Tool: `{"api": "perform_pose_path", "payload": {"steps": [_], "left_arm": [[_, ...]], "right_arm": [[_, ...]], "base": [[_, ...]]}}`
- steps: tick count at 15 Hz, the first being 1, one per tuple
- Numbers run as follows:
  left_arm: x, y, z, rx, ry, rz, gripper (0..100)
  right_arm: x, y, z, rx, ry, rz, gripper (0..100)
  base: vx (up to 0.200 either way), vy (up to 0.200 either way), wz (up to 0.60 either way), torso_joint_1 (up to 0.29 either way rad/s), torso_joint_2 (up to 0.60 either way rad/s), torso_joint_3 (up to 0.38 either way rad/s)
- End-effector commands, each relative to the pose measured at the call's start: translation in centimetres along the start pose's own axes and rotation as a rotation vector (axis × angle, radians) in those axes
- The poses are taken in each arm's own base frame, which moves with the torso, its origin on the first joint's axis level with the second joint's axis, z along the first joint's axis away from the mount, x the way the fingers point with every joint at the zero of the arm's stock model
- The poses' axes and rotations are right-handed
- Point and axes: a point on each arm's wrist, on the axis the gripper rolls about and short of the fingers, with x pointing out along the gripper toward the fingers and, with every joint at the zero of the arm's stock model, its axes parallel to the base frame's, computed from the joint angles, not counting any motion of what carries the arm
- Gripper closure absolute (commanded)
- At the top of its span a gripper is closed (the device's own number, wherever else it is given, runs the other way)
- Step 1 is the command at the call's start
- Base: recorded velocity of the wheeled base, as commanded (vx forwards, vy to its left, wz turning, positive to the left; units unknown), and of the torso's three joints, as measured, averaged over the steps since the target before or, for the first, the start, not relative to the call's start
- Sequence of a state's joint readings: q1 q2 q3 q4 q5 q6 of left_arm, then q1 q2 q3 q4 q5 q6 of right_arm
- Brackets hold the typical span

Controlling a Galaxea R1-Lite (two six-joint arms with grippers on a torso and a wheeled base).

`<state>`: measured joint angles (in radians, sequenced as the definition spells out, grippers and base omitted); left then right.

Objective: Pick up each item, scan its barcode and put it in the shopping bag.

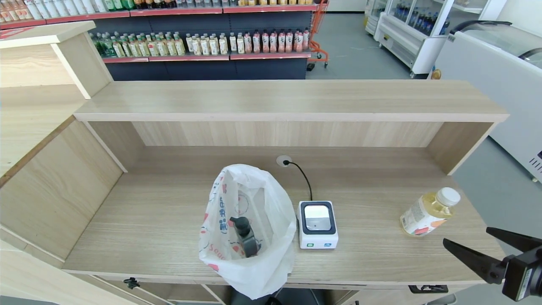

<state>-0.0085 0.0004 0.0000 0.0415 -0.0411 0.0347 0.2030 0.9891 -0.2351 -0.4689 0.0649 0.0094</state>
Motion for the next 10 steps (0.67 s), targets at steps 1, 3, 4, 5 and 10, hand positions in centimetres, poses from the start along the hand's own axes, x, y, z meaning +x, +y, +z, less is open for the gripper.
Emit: {"api": "perform_pose_path", "payload": {"steps": [1, 3, 4, 5, 10], "left_arm": [[0.00, 0.00, 0.00, 0.001, -0.001, -0.001, 0], [0.00, 0.00, 0.00, -0.001, -0.001, -0.001, 0], [0.00, 0.00, 0.00, -0.001, -0.001, -0.001, 0], [0.00, 0.00, 0.00, -0.001, -0.001, -0.001, 0], [0.00, 0.00, 0.00, 0.002, -0.001, -0.001, 0]], "right_arm": [[0.01, 0.01, 0.04, -0.001, -0.001, 0.002, 0], [0.03, -0.01, 0.03, 0.000, 0.000, 0.001, 0], [0.03, 0.01, -0.02, 0.000, 0.002, 0.002, 0], [0.06, 0.01, -0.03, 0.000, 0.003, 0.002, 0], [0.16, 0.01, -0.34, 0.001, 0.019, 0.005, 0]], "base": [[0.000, 0.000, 0.00, 0.000, 0.00, 0.000], [0.000, 0.000, 0.00, 0.000, 0.00, 0.000], [-0.200, -0.200, 0.00, 0.002, 0.01, -0.002], [-0.200, -0.200, 0.00, 0.007, 0.00, 0.002], [-0.200, -0.200, 0.00, 0.002, 0.00, 0.001]]}}
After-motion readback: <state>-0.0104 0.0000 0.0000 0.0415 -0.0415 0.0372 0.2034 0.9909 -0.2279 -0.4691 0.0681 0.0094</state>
